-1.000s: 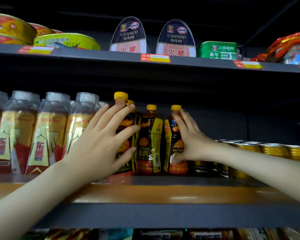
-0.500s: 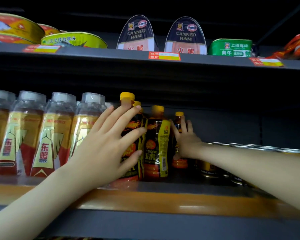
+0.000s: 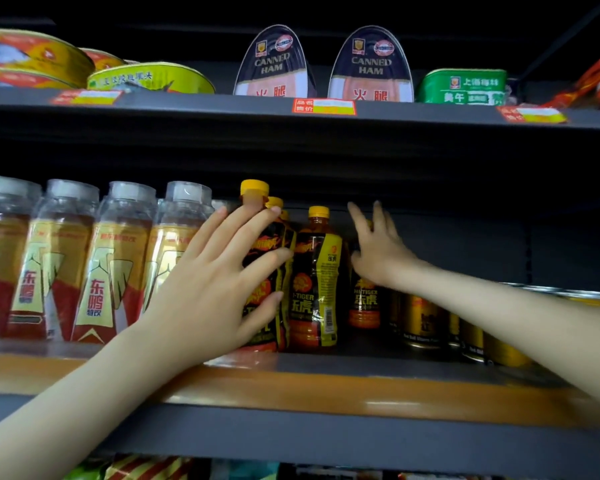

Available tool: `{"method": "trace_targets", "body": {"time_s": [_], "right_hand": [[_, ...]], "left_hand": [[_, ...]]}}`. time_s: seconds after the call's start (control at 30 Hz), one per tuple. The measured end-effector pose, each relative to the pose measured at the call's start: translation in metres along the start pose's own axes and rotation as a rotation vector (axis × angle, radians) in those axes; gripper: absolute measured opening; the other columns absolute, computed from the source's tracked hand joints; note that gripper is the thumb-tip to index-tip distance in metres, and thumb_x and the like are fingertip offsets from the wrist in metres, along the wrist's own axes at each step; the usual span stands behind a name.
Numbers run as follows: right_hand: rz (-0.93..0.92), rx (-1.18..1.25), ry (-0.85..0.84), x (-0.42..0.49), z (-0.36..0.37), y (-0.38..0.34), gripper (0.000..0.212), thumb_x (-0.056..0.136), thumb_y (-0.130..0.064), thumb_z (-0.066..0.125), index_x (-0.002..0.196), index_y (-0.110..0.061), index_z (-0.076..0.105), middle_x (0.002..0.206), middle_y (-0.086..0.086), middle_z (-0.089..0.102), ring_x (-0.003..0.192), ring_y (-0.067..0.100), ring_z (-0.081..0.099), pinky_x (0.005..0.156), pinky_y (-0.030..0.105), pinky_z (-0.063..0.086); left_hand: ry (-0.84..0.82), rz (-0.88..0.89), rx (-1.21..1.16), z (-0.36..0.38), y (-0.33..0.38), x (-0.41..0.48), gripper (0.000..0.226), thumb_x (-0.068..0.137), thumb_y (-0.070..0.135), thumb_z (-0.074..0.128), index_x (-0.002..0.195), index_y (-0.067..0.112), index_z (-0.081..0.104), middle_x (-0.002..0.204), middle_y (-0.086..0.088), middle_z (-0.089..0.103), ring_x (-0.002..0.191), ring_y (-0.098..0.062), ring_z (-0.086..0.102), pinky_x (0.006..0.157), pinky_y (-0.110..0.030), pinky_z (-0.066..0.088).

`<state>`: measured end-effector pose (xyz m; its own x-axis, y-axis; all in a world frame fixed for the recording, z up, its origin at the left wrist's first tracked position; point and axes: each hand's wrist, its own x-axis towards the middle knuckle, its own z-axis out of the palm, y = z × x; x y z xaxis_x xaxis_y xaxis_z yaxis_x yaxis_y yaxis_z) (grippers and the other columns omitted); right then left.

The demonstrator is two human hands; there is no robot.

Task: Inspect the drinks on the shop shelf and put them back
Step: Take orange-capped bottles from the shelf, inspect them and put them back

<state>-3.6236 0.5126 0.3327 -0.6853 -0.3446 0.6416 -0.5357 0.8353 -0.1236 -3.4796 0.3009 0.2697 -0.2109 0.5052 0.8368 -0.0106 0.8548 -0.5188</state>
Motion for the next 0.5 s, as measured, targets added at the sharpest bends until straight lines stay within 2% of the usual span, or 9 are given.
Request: {"method": "trace_targets", "body": {"time_s": [0.03,0.07,0.1,0.13,0.2,0.27,0.33,0.4,0.5], "right_hand": [[-0.036,0.135,0.061,-0.007,-0.006,-0.006,0.074,0.100,-0.019,0.042,0.151,-0.041,-0.007,0.160,0.007,-0.018,0.148,0.034,-0.003,0.112,0.037,0.026],[-0.069,0.250,0.100,-0.014,-0.010,-0.013,0.067,0.102,-0.024,0.039,0.150,-0.045,-0.002,0.162,0.005,-0.011,0.146,0.035,0.012,0.100,0.027,0.034],[-0.089,0.336,0.109,-0.022,-0.012,-0.020,0.064,0.102,-0.031,0.039,0.149,-0.049,0.000,0.162,0.003,-0.006,0.142,0.035,0.025,0.091,0.023,0.038],[-0.105,0.396,0.085,-0.028,-0.012,-0.027,0.065,0.101,-0.038,0.042,0.148,-0.051,0.000,0.162,0.002,-0.005,0.140,0.034,0.030,0.090,0.026,0.039],[-0.115,0.428,-0.019,-0.036,-0.006,-0.038,0.078,0.095,-0.048,0.052,0.146,-0.054,-0.006,0.162,0.002,-0.011,0.144,0.032,0.023,0.101,0.032,0.033],[-0.091,0.385,-0.096,-0.038,0.005,-0.046,0.092,0.090,-0.047,0.061,0.145,-0.054,-0.013,0.160,0.004,-0.019,0.145,0.033,0.021,0.100,0.032,0.034],[-0.080,0.339,-0.093,-0.037,0.014,-0.053,0.100,0.089,-0.038,0.067,0.145,-0.052,-0.014,0.159,0.008,-0.022,0.140,0.037,0.031,0.094,0.033,0.043],[-0.090,0.337,-0.050,-0.035,0.020,-0.057,0.099,0.089,-0.028,0.067,0.147,-0.050,-0.009,0.159,0.011,-0.016,0.134,0.038,0.040,0.087,0.032,0.046],[-0.100,0.360,-0.003,-0.036,0.020,-0.057,0.094,0.089,-0.021,0.069,0.150,-0.046,0.002,0.158,0.011,-0.004,0.138,0.036,0.034,0.099,0.036,0.043]], "left_hand": [[0.003,-0.002,-0.001,0.000,0.000,0.000,0.043,0.090,0.041,0.048,0.122,0.016,0.065,0.149,-0.019,0.039,0.140,-0.037,0.032,0.116,-0.054,0.024],[0.007,-0.007,-0.004,-0.001,0.000,0.000,0.043,0.091,0.040,0.048,0.122,0.016,0.065,0.150,-0.019,0.038,0.141,-0.037,0.031,0.116,-0.053,0.023],[0.018,-0.011,-0.002,-0.003,0.001,0.000,0.042,0.092,0.039,0.047,0.122,0.016,0.065,0.150,-0.019,0.037,0.141,-0.036,0.030,0.117,-0.052,0.022],[0.042,-0.018,0.019,-0.005,0.002,0.000,0.041,0.093,0.037,0.047,0.123,0.016,0.065,0.150,-0.021,0.037,0.141,-0.036,0.030,0.117,-0.051,0.022],[0.123,-0.077,0.085,-0.012,0.008,-0.002,0.039,0.095,0.031,0.046,0.125,0.013,0.064,0.146,-0.023,0.042,0.137,-0.037,0.035,0.114,-0.052,0.025],[0.174,-0.201,0.059,-0.015,0.017,-0.007,0.041,0.097,0.031,0.044,0.129,0.011,0.060,0.143,-0.023,0.046,0.134,-0.038,0.038,0.112,-0.053,0.031],[0.134,-0.280,-0.022,-0.016,0.025,-0.013,0.048,0.097,0.037,0.042,0.135,0.011,0.056,0.145,-0.021,0.044,0.134,-0.037,0.039,0.109,-0.053,0.036],[0.086,-0.284,-0.068,-0.015,0.028,-0.017,0.051,0.095,0.039,0.043,0.137,0.012,0.054,0.147,-0.020,0.042,0.135,-0.036,0.039,0.107,-0.049,0.038],[0.068,-0.286,-0.100,-0.014,0.026,-0.018,0.050,0.095,0.036,0.043,0.139,0.013,0.053,0.149,-0.019,0.040,0.136,-0.036,0.038,0.107,-0.045,0.037]]}}
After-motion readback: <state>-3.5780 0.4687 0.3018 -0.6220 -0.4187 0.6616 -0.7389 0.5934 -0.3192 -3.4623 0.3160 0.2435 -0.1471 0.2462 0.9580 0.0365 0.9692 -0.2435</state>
